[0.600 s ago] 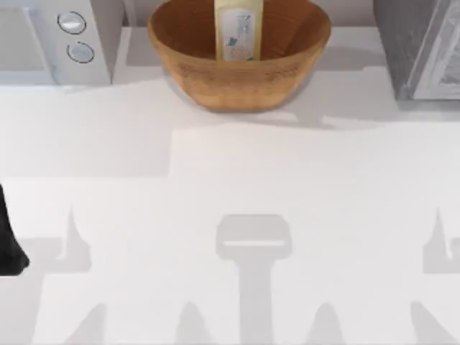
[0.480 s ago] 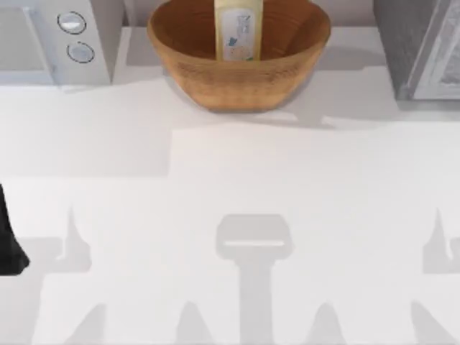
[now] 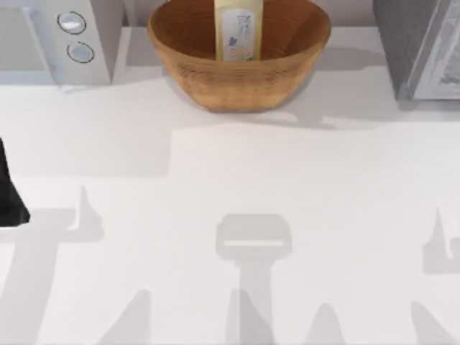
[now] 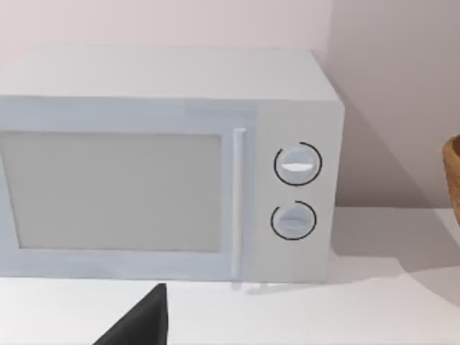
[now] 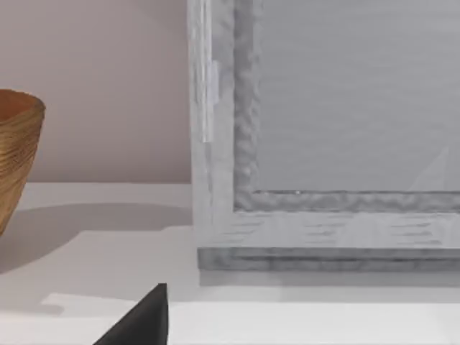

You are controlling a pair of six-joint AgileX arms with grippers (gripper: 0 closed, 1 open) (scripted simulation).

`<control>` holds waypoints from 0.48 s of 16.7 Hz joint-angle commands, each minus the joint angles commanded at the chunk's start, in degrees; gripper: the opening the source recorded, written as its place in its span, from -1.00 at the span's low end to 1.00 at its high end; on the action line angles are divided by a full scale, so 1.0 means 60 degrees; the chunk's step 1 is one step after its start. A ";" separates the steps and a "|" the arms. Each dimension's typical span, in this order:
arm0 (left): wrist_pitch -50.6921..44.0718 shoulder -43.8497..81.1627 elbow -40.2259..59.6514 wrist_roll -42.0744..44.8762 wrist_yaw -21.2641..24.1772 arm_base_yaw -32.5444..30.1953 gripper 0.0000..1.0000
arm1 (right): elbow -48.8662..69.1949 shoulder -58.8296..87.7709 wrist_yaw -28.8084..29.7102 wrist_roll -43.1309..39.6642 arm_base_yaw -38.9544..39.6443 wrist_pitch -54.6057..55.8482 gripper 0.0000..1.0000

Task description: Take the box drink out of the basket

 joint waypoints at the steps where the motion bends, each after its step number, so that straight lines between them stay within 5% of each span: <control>1: 0.0320 0.0777 0.0488 -0.0003 -0.0212 -0.0226 1.00 | 0.0000 0.0000 0.0000 0.0000 0.0000 0.0000 1.00; 8: 0.3136 0.7348 0.4696 0.0075 -0.1965 -0.2115 1.00 | 0.0000 0.0000 0.0000 0.0000 0.0000 0.0000 1.00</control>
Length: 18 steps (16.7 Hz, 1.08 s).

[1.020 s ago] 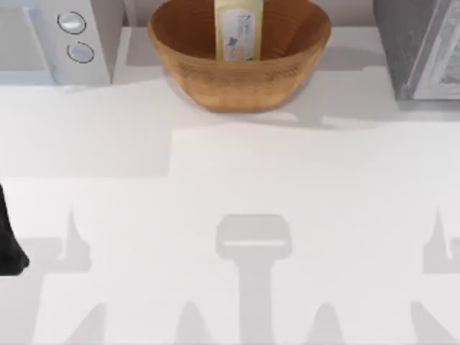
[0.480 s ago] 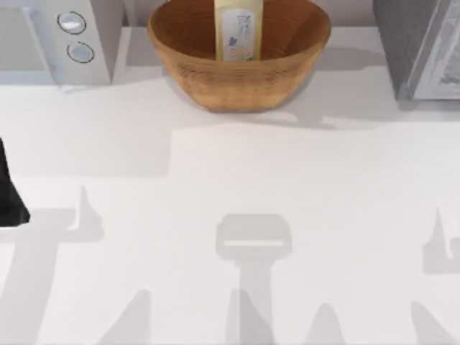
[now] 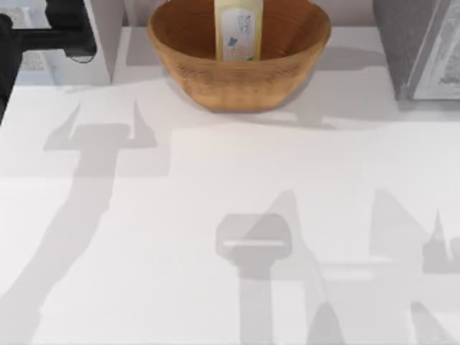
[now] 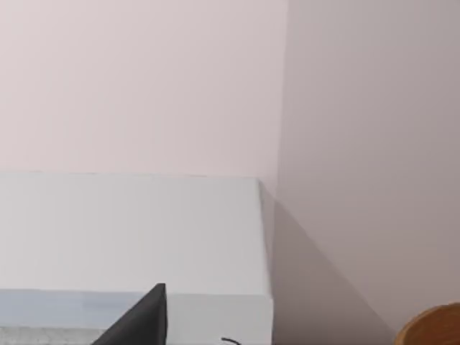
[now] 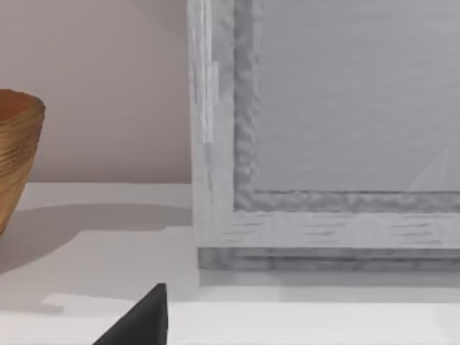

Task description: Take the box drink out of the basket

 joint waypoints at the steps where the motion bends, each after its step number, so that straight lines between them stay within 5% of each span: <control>1: 0.0430 0.1014 0.0641 0.0018 -0.0264 -0.0286 1.00 | 0.0000 0.0000 0.0000 0.0000 0.0000 0.0000 1.00; 11: 0.3869 0.9720 0.5843 0.0097 -0.2493 -0.2673 1.00 | 0.0000 0.0000 0.0000 0.0000 0.0000 0.0000 1.00; 18: 0.4574 1.1688 0.6938 0.0090 -0.2989 -0.3199 1.00 | 0.0000 0.0000 0.0000 0.0000 0.0000 0.0000 1.00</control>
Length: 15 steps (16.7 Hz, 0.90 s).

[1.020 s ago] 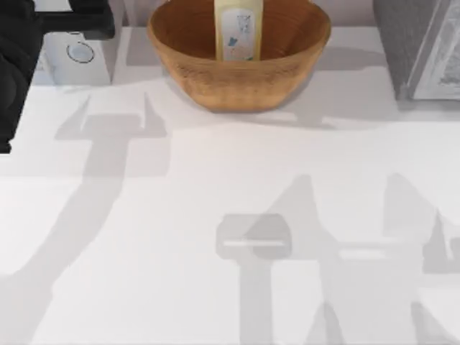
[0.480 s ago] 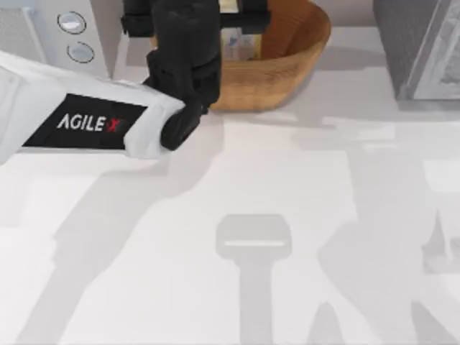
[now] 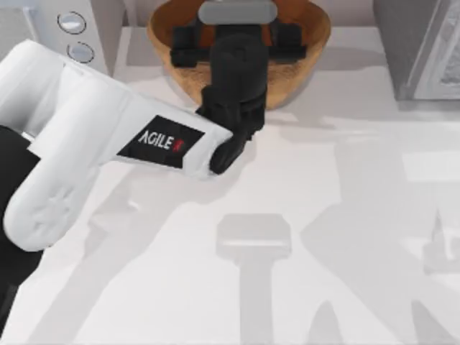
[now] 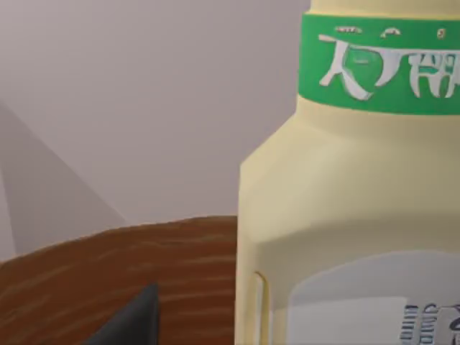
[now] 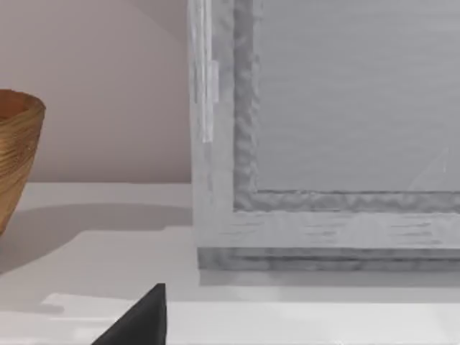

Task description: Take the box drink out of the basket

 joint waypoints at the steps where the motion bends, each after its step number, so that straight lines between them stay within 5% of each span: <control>1: 0.0000 0.0000 0.0000 0.0000 0.0000 0.0000 1.00 | 0.0000 0.0000 0.0000 0.0000 0.0000 0.0000 1.00; 15: -0.1182 0.1224 0.2390 -0.0018 0.0545 0.0532 1.00 | 0.0000 0.0000 0.0000 0.0000 0.0000 0.0000 1.00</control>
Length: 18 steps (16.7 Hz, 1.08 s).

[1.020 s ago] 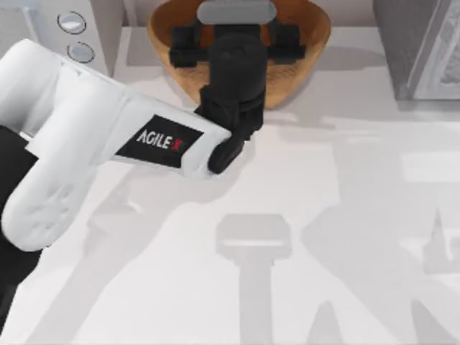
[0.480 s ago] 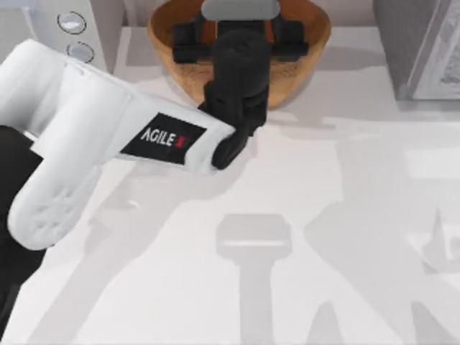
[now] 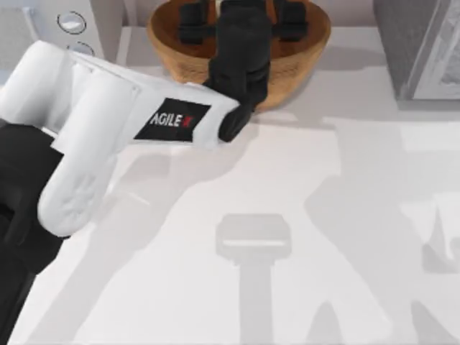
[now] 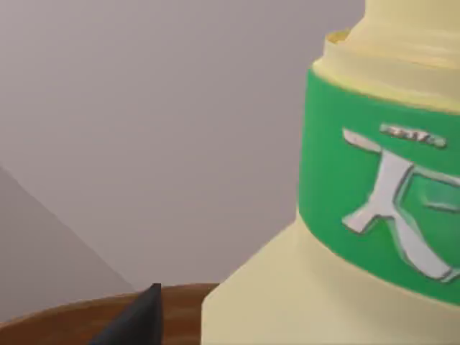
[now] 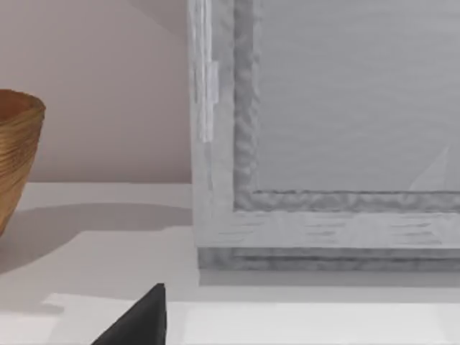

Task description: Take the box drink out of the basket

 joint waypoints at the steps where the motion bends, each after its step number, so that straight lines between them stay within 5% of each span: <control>1: -0.0012 0.0014 0.0026 0.0000 0.0006 0.0005 1.00 | 0.0000 0.0000 0.0000 0.0000 0.0000 0.0000 1.00; 4: -0.0012 0.0014 0.0026 0.0000 0.0006 0.0005 1.00 | 0.0000 0.0000 0.0000 0.0000 0.0000 0.0000 1.00; 17: -0.0012 0.0014 0.0026 0.0000 0.0006 0.0005 -0.96 | 0.0000 0.0000 0.0000 0.0000 0.0000 0.0000 1.00; 18: -0.0012 0.0014 0.0026 0.0000 0.0006 0.0005 -1.00 | 0.0000 0.0000 0.0000 0.0000 0.0000 0.0000 1.00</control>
